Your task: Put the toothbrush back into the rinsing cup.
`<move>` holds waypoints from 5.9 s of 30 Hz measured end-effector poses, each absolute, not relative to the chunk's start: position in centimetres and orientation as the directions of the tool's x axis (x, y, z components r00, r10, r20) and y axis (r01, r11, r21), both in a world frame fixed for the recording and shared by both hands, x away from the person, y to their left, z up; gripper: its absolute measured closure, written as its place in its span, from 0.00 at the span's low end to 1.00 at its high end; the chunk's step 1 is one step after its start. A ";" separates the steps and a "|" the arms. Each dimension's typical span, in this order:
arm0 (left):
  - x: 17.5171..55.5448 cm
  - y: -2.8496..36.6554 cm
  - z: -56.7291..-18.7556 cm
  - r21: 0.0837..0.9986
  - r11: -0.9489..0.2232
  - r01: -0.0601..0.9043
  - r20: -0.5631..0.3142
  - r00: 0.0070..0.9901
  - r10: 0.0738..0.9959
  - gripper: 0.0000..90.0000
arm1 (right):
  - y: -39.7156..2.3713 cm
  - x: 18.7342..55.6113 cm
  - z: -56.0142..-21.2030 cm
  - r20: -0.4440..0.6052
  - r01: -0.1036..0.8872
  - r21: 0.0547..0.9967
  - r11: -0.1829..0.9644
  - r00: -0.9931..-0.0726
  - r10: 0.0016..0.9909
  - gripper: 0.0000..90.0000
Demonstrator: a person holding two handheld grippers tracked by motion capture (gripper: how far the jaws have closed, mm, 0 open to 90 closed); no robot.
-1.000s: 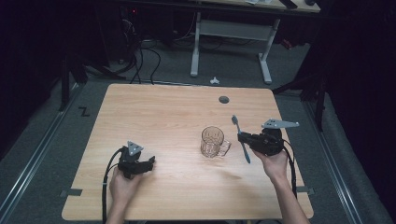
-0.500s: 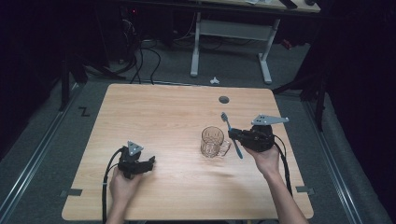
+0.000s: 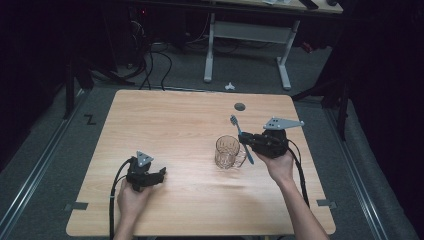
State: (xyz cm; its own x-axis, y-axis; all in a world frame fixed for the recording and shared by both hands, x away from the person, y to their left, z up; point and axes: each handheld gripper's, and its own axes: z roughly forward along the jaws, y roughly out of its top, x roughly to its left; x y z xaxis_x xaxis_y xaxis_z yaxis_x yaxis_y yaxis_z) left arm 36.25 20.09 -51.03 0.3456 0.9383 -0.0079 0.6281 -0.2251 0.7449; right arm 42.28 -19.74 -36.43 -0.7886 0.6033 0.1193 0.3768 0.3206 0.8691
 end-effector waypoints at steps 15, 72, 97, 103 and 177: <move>36.2 20.1 -51.0 0.745 -0.225 0.628 -0.008 0.346 0.938 0.29 | -18.3 43.7 -36.1 0.105 0.339 0.896 0.287 -0.789 0.605 0.89; 36.2 20.1 -51.0 0.745 -0.225 0.628 -0.008 0.346 0.938 0.29 | -18.6 44.5 -37.6 0.104 0.361 0.883 0.299 -0.773 0.625 0.89; 36.2 20.1 -51.0 0.745 -0.225 0.628 -0.008 0.346 0.938 0.29 | -20.1 43.4 -37.5 0.089 0.368 0.877 0.309 -0.757 0.648 0.89; 36.2 20.1 -51.0 0.745 -0.225 0.628 -0.008 0.345 0.938 0.29 | -20.3 43.2 -37.4 0.086 0.366 0.876 0.313 -0.758 0.646 0.89; 36.2 20.1 -51.0 0.745 -0.225 0.628 -0.008 0.345 0.938 0.29 | -21.9 42.0 -39.9 0.108 0.426 0.841 0.332 -0.734 0.670 0.88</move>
State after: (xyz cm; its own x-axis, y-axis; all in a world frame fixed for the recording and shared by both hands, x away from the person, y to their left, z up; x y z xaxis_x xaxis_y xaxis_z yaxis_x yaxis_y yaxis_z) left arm 36.24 20.08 -51.03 0.3452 0.9385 -0.0079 0.6282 -0.2248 0.7449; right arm 42.00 -21.93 -39.89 -0.7343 0.6701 0.1080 0.4265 0.3317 0.8415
